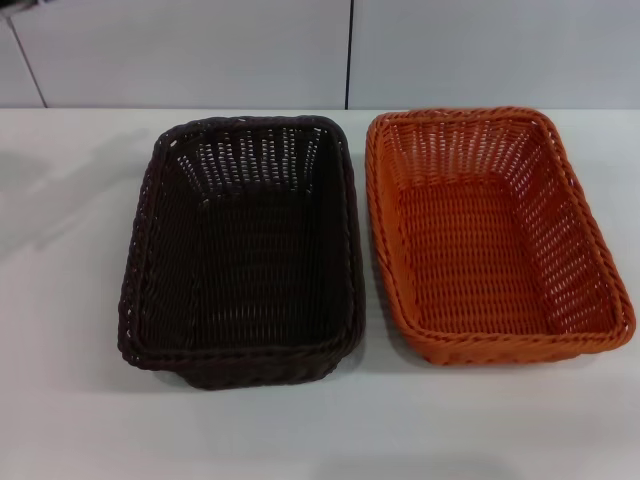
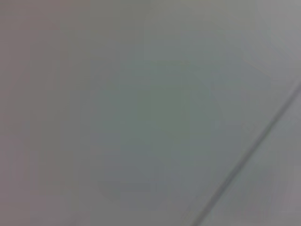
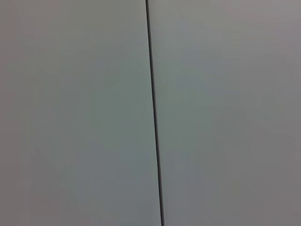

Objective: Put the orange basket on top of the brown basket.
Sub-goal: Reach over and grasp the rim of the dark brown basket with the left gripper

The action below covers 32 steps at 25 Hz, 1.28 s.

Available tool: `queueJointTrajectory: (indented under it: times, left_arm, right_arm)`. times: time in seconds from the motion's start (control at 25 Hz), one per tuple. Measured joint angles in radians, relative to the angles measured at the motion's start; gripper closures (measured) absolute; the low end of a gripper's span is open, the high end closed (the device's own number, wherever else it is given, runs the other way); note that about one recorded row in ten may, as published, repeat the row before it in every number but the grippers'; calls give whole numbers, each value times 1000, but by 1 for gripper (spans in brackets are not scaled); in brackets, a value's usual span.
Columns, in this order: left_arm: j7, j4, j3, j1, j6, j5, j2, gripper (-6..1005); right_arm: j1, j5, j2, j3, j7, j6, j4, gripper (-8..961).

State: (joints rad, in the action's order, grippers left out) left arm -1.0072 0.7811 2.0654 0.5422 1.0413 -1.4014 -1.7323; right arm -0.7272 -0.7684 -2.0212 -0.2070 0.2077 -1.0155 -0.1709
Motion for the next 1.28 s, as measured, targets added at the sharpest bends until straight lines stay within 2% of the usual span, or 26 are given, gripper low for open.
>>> queueJointTrajectory:
  times: [0.04,0.08,0.12,0.24,0.32,0.36,0.4,0.44,0.52,0.56,0.6,0.72,0.76,0.8,0.88,0.96,1.08,1.24,1.28]
  left_arm:
    - [0,0,0,0,0,0,0,229]
    - [56,34,5,6,16,-75,4,228]
    - [198,132,20,27,67,-287,3,228]
    - [331,206,34,60,143,-491,-7,225]
    - [401,244,52,84,200,-615,-24,223]
    - [422,261,62,90,217,-655,-34,223]
    - [455,296,82,97,246,-724,-58,222]
    - [466,315,91,98,259,-752,-70,221]
    - [492,373,113,100,291,-828,-108,219]
    - [492,373,113,100,291,-828,-108,218]
    - [520,449,133,95,318,-918,-157,218]
    - [549,519,148,76,330,-1009,-204,211]
    - [549,519,148,76,330,-1009,-204,206]
    - [566,548,160,66,345,-1047,-229,201]
    - [590,566,173,58,377,-1070,-255,191]
    - [590,566,173,58,377,-1070,-255,182]
    - [609,567,173,47,390,-1104,-281,167]
    - [610,567,173,42,390,-1105,-288,152]
    - [611,567,174,24,383,-1112,-308,151]
  right_arm:
    - [0,0,0,0,0,0,0,372]
    - [1,0,-1,0,0,0,1,372]
    - [2,0,-1,0,0,0,1,372]
    - [7,0,-3,-1,0,0,2,372]
    - [11,0,-3,0,1,0,2,373]
    - [14,0,-3,0,1,0,2,373]
    - [14,0,-3,0,1,0,2,373]
    - [17,0,-3,0,1,0,2,373]
    - [21,0,-4,0,1,0,2,373]
    - [23,0,-4,0,1,0,2,373]
    - [24,0,-4,0,1,0,2,373]
    - [26,0,-4,0,-1,0,2,374]
    - [26,0,-4,0,-2,0,2,374]
    - [26,0,-4,0,-4,0,3,374]
    - [28,0,-2,0,-6,0,6,374]
    - [28,0,-1,0,-6,1,6,374]
    - [27,0,0,0,-7,2,7,375]
    - [22,0,4,0,-7,2,7,375]
    - [20,0,5,0,-7,2,7,375]
